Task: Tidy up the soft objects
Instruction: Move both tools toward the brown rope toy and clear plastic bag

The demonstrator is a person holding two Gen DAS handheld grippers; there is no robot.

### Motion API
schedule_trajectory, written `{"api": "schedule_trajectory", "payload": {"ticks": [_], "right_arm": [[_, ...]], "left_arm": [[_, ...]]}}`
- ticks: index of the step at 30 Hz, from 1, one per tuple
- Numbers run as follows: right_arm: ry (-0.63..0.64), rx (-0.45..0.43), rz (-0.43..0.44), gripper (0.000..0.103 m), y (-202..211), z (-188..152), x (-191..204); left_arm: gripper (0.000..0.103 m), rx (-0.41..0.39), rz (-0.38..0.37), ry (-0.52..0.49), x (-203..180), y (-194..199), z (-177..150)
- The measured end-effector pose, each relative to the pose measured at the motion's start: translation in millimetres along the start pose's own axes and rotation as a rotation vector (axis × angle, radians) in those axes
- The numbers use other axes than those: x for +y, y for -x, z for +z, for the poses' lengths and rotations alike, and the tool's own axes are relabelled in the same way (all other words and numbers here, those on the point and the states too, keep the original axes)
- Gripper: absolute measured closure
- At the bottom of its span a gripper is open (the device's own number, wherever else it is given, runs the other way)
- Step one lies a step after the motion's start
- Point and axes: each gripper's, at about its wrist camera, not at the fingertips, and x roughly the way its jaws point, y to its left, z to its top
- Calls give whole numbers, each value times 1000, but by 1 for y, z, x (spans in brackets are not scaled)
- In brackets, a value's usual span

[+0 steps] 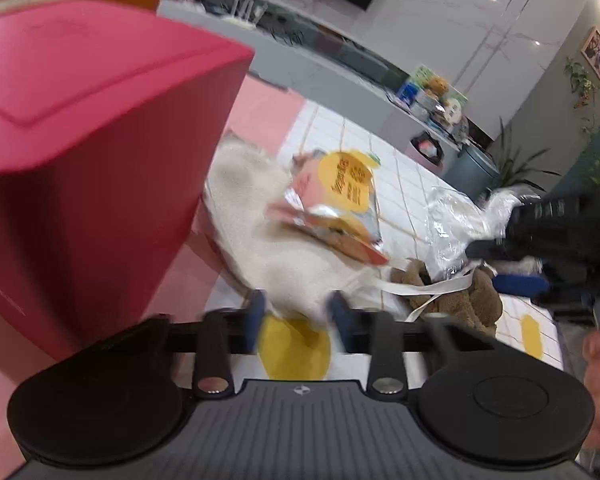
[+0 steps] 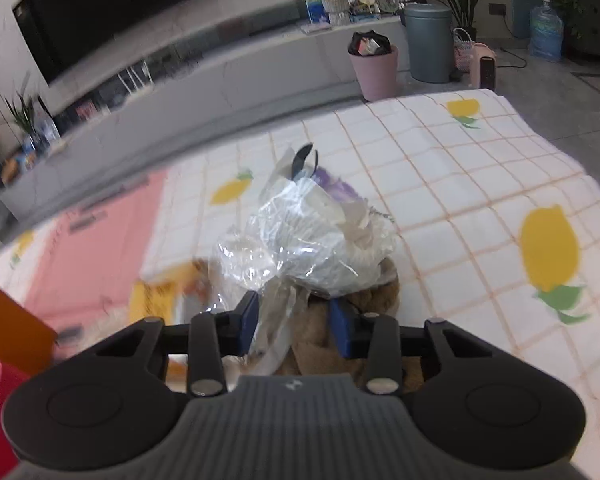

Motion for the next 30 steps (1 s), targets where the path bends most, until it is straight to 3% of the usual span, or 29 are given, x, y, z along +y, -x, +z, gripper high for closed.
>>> {"api": "schedule_trajectory", "payload": {"ticks": [1, 3, 7, 11, 12, 14, 16, 18, 21, 25, 30], "right_arm": [[28, 12, -20, 67, 1, -4, -1], [67, 38, -56, 82, 3, -11, -4], [95, 85, -96, 82, 12, -21, -13], [46, 139, -47, 81, 24, -26, -29], [35, 154, -34, 77, 27, -27, -33], [15, 182, -29, 61, 34, -29, -41], [21, 217, -37, 30, 38, -30, -48], [52, 230, -47, 25, 44, -30, -54], [39, 176, -99, 18, 53, -26, -65], [-152, 175, 99, 8, 51, -21, -80], [-267, 172, 235, 5, 54, -16, -84]], "left_arm": [[89, 10, -7, -2, 2, 0, 0], [90, 6, -11, -22, 4, 3, -2], [90, 9, -4, -60, 6, 11, -6], [90, 38, -2, -60, 6, 19, -8], [89, 49, -3, -53, 6, 20, -7], [87, 74, -12, -20, 10, 22, -5], [74, 100, -28, 21, 14, 21, -1], [71, 121, -50, 16, 15, 18, 2], [70, 127, -46, 8, 15, 16, 3], [68, 124, -39, -23, 11, 16, -1], [67, 138, -52, -37, 7, 15, -3]]}}
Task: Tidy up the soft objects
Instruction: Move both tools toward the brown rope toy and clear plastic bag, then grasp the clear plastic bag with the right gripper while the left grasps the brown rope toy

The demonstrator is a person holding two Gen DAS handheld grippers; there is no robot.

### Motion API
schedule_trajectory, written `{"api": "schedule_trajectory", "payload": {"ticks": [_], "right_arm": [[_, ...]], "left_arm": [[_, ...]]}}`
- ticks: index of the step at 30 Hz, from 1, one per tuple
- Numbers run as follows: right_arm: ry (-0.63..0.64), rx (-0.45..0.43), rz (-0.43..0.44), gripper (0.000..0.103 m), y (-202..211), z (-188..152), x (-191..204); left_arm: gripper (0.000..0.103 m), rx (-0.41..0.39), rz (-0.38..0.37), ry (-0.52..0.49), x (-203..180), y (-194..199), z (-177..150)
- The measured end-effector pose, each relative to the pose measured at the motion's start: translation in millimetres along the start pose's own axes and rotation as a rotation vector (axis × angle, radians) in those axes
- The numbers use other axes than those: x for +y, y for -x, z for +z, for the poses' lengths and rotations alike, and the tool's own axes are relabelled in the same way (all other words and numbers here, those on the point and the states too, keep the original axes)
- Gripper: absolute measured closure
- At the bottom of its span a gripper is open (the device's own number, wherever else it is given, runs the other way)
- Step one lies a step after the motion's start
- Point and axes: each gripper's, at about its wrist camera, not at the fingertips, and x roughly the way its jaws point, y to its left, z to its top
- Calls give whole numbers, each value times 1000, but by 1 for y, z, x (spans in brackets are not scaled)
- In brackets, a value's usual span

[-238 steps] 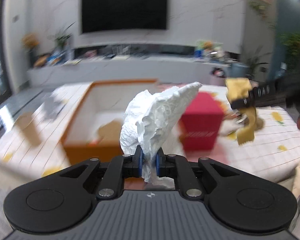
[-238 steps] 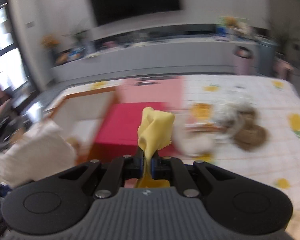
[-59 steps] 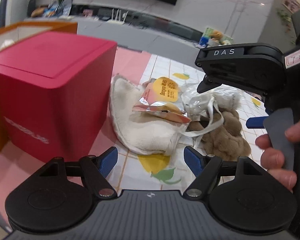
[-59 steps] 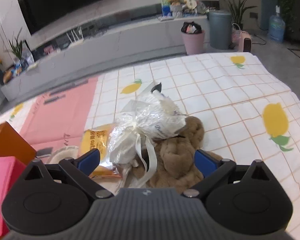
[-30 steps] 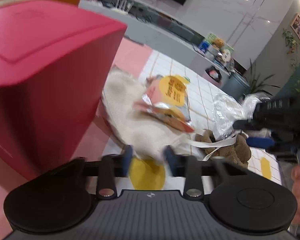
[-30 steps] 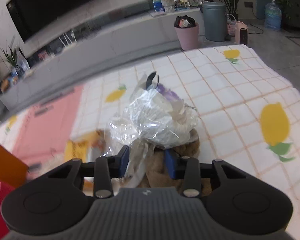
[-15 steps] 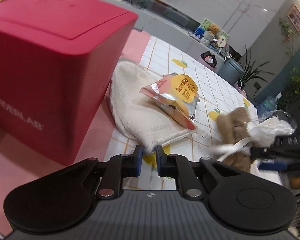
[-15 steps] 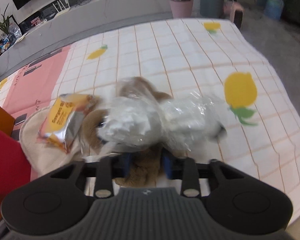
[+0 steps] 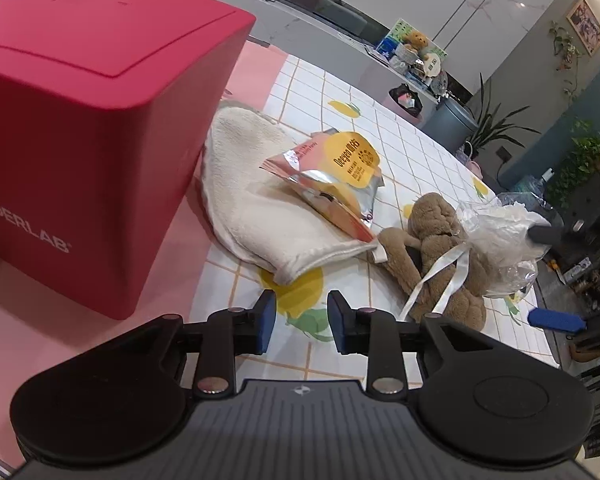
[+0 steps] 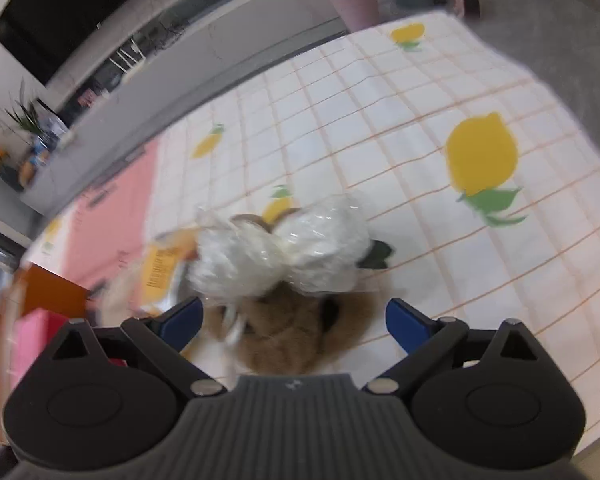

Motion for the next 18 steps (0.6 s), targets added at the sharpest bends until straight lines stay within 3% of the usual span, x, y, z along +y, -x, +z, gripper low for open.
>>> {"api": "schedule_trajectory", "payload": {"ticks": [7, 10, 18], "right_arm": [[-405, -96, 128, 4, -3, 5, -28], [-439, -120, 104, 12, -11, 11, -21], [-403, -134, -18, 20, -41, 15, -9]], "left_arm": [[67, 18, -24, -15, -2, 0, -1], [67, 20, -31, -26, -5, 0, -3], [67, 26, -27, -48, -7, -2, -3]]}}
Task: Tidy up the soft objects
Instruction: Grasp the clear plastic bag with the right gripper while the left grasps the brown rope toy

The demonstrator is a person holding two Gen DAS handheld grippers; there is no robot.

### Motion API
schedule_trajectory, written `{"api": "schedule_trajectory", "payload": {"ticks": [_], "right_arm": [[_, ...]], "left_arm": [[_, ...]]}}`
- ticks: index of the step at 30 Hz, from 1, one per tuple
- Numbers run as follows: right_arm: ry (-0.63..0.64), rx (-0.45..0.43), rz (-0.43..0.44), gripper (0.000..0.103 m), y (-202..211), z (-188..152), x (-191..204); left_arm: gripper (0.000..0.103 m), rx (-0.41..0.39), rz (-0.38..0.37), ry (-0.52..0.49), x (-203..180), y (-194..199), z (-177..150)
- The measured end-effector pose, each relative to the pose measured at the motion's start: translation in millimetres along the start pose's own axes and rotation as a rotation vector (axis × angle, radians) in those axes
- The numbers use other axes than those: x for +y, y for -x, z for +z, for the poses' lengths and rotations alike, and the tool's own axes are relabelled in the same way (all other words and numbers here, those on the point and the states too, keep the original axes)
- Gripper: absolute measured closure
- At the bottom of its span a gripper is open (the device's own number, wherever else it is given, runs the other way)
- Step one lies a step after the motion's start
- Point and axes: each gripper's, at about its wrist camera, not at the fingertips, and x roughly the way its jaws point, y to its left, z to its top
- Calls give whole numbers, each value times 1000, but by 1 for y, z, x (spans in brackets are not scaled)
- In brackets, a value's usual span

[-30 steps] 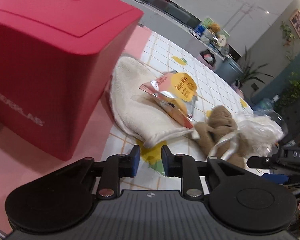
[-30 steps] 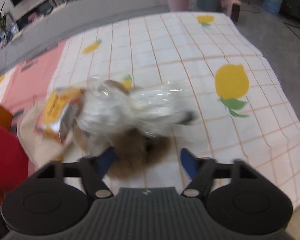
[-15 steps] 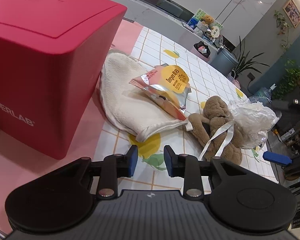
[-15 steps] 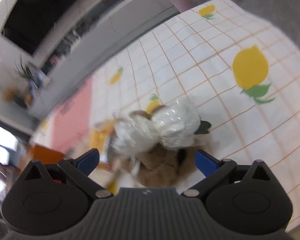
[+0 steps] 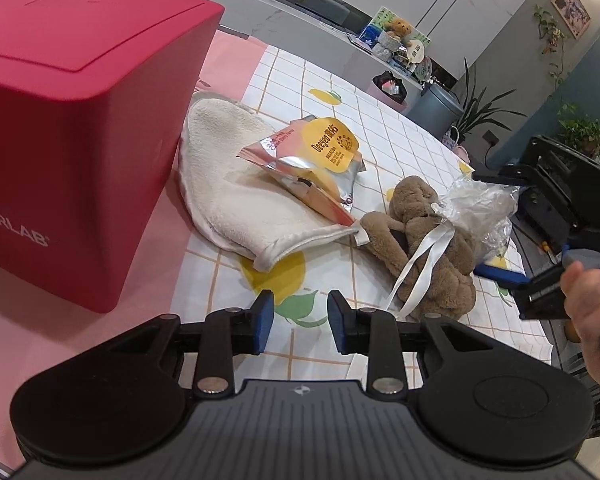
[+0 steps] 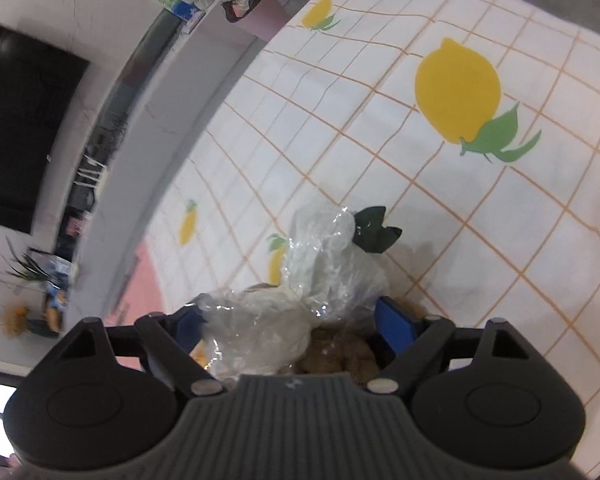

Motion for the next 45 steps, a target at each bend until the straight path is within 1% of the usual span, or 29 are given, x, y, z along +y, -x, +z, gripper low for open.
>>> {"api": "schedule_trajectory", "payload": {"ticks": [1, 2, 4, 5, 7, 8, 9, 10, 11, 13, 14, 16, 18, 21, 22, 24, 26, 27, 28, 29, 30, 32, 35, 37, 40, 41, 43, 45], "right_arm": [[-5, -14, -3, 25, 1, 0, -1], [-2, -19, -1, 28, 1, 1, -3], [32, -15, 4, 36, 5, 4, -4], [58, -12, 5, 37, 7, 5, -3], [157, -16, -6, 40, 14, 4, 1], [214, -18, -12, 41, 18, 4, 3], [252, -14, -11, 41, 25, 4, 4], [280, -12, -11, 42, 33, 5, 4], [314, -21, -23, 42, 40, 6, 4], [422, -49, -88, 42, 55, 6, 6], [464, -66, -123, 42, 62, 6, 5], [527, -94, -191, 42, 74, 6, 0], [579, -87, -251, 42, 81, 8, -7], [659, -32, -271, 42, 83, 5, -18], [668, -21, -283, 42, 81, 5, -22], [646, -8, -340, 42, 71, 9, -32], [640, -3, -383, 42, 65, 11, -41], [629, -2, -383, 42, 63, 13, -46], [611, 1, -372, 42, 61, 16, -51], [599, 6, -362, 42, 60, 17, -55], [600, 7, -358, 42, 60, 19, -59], [608, -3, -372, 42, 61, 20, -63], [585, -11, -370, 42, 62, 24, -69], [598, -10, -372, 41, 61, 22, -69], [618, -25, -426, 42, 57, 21, -69], [619, -26, -429, 42, 57, 22, -69], [621, -25, -415, 41, 59, 23, -72], [640, -24, -408, 41, 59, 22, -73]], "left_arm": [[67, 1, 4, -4, -1, 0, 0], [67, 4, 12, -13, -2, 1, 0], [67, 4, 31, -34, -4, 5, -1], [67, 6, 35, -40, -6, 9, -1], [66, 4, 23, -57, -13, 20, -2], [65, 0, 23, -90, -18, 26, -2], [58, -15, 23, -133, -26, 33, -3], [49, -36, 14, -171, -33, 41, -5], [46, -51, -1, -200, -38, 46, -5], [40, -47, -46, -251, -49, 50, -2], [40, -33, -73, -271, -54, 47, 1], [39, 12, -101, -277, -60, 38, 11], [39, 42, -109, -271, -65, 32, 20], [36, 12, -80, -294, -77, 28, 27], [35, 11, -72, -317, -85, 24, 27], [35, 27, -63, -372, -105, 13, 28], [30, 36, -83, -457, -126, 3, 29], [24, 54, -96, -524, -139, -5, 28], [23, 73, -108, -593, -152, -14, 25], [23, 77, -103, -637, -163, -21, 21], [23, 74, -80, -657, -173, -28, 17], [23, 72, -27, -668, -190, -44, 14], [23, 59, 14, -652, -206, -65, 15], [22, 52, 40, -647, -212, -78, 14], [23, 71, 54, -627, -214, -93, 15], [23, 74, 57, -613, -212, -91, 16], [19, 77, 50, -579, -210, -94, 17], [17, 85, 38, -574, -210, -98, 14]]}}
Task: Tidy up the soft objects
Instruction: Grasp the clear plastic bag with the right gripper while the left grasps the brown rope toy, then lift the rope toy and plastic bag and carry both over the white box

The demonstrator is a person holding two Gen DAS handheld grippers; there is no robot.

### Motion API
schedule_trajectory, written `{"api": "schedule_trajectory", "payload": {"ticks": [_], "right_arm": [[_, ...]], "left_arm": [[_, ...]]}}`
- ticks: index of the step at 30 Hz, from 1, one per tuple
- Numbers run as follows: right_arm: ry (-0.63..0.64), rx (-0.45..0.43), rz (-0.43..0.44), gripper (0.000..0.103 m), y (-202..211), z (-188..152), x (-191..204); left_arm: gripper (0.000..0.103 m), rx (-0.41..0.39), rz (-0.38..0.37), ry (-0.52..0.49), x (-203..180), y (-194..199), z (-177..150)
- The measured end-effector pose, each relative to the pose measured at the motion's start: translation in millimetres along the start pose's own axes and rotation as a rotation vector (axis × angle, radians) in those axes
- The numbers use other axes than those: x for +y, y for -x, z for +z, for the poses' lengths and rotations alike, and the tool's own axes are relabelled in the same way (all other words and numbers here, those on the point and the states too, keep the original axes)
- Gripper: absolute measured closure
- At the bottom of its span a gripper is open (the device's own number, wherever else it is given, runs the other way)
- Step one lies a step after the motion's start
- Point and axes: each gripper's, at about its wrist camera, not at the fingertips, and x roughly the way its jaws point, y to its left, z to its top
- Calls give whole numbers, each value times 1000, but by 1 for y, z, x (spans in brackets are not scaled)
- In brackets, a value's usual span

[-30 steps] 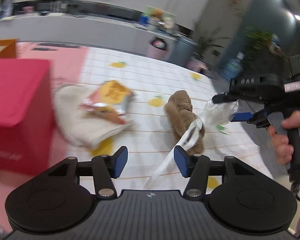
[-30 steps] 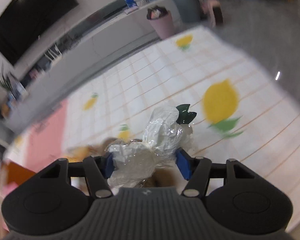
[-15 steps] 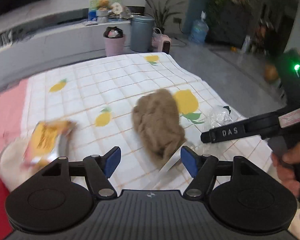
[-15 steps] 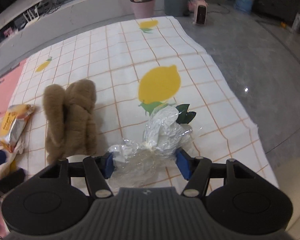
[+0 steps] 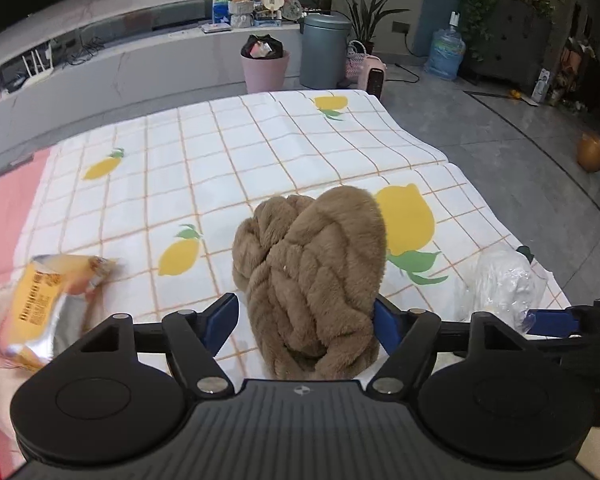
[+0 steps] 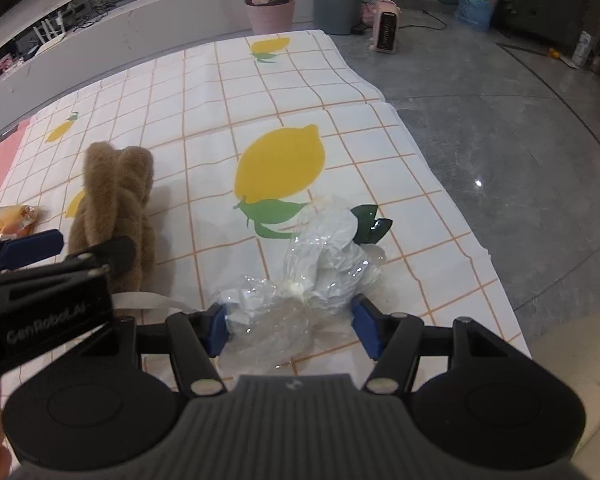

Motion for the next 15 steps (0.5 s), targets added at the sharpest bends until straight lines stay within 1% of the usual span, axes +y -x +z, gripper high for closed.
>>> {"api": "schedule_trajectory", "payload": {"ticks": [1, 3, 6, 8, 10, 11, 13, 15], "right_arm": [[10, -2, 0, 41, 0, -1, 1], [13, -4, -1, 41, 0, -1, 0], [-6, -3, 4, 41, 0, -1, -1], [-5, -4, 5, 41, -1, -1, -1], [-5, -5, 6, 40, -1, -1, -1], [-4, -5, 6, 40, -1, -1, -1], [3, -6, 2, 40, -2, -2, 0], [27, -8, -19, 40, -2, -3, 6]], "left_arm": [[14, 3, -1, 0, -1, -3, 0], [12, 28, 1, 8, -1, -14, 1], [11, 82, 29, 51, 3, -34, 1], [12, 85, 26, 26, 3, -44, -3], [26, 33, 48, -49, -1, -44, -9], [29, 12, 60, -83, -3, -42, -12], [38, -28, 60, -154, -7, -36, -18], [41, -77, 82, -256, -15, -30, -27]]}}
